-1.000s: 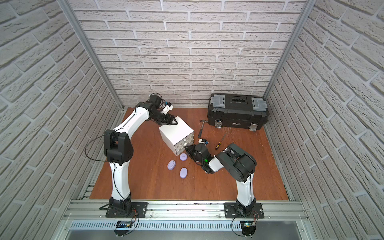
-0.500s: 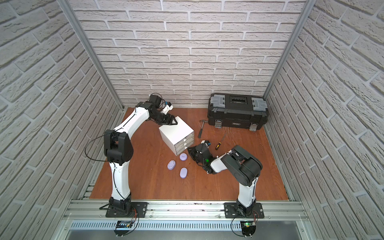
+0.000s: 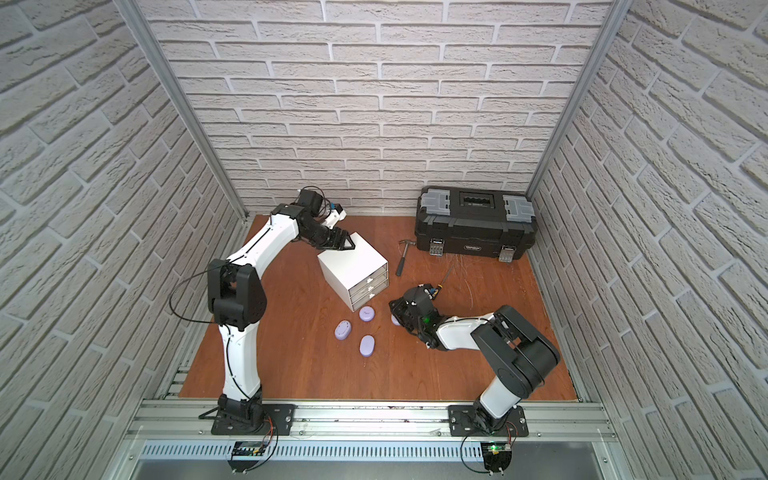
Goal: Put the bluetooth earphones in the drawer according to color
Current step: Adjust the Bluetooth earphone at the center of the board.
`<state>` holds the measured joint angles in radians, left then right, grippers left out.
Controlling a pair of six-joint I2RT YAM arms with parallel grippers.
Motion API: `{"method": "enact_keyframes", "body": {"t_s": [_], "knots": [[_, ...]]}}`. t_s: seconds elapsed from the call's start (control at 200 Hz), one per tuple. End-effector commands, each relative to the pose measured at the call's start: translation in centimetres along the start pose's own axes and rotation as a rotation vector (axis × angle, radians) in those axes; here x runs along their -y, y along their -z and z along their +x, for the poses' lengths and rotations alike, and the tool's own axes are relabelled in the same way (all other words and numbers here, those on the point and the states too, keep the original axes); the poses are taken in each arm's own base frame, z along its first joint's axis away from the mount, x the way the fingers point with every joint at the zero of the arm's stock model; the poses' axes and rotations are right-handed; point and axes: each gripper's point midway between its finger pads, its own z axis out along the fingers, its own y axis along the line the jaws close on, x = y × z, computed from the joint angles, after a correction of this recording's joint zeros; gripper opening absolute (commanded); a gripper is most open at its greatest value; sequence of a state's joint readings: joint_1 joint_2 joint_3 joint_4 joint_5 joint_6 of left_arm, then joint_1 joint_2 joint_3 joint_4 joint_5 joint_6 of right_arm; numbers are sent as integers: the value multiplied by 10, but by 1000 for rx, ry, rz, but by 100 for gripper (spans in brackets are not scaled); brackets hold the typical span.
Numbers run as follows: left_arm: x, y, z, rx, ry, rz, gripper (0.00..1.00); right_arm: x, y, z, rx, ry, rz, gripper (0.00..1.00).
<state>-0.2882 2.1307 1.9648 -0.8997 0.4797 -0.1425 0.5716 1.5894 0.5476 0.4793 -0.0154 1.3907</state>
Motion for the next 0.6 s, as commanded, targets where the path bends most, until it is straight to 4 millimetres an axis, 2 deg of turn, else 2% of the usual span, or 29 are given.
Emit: {"method": "enact_keyframes", "body": {"t_s": [0.0,0.13,0.255,0.44,0.595], "knots": [[-12,-19,66,-248,103,-42,75,-7,11,-15,45,46,-15,22],[-12,-19,66,-247,102,-42,75,5,14,-27,57,45,34,17],[-11,-19,66,-246,103,-40,75,21,7,-28,19,29,82,15],[-11,-18,66,-244,99,-41,75,27,-9,-11,-85,25,93,13],[-11,-18,66,-245,100,-43,75,30,-8,6,-163,52,102,13]]}}
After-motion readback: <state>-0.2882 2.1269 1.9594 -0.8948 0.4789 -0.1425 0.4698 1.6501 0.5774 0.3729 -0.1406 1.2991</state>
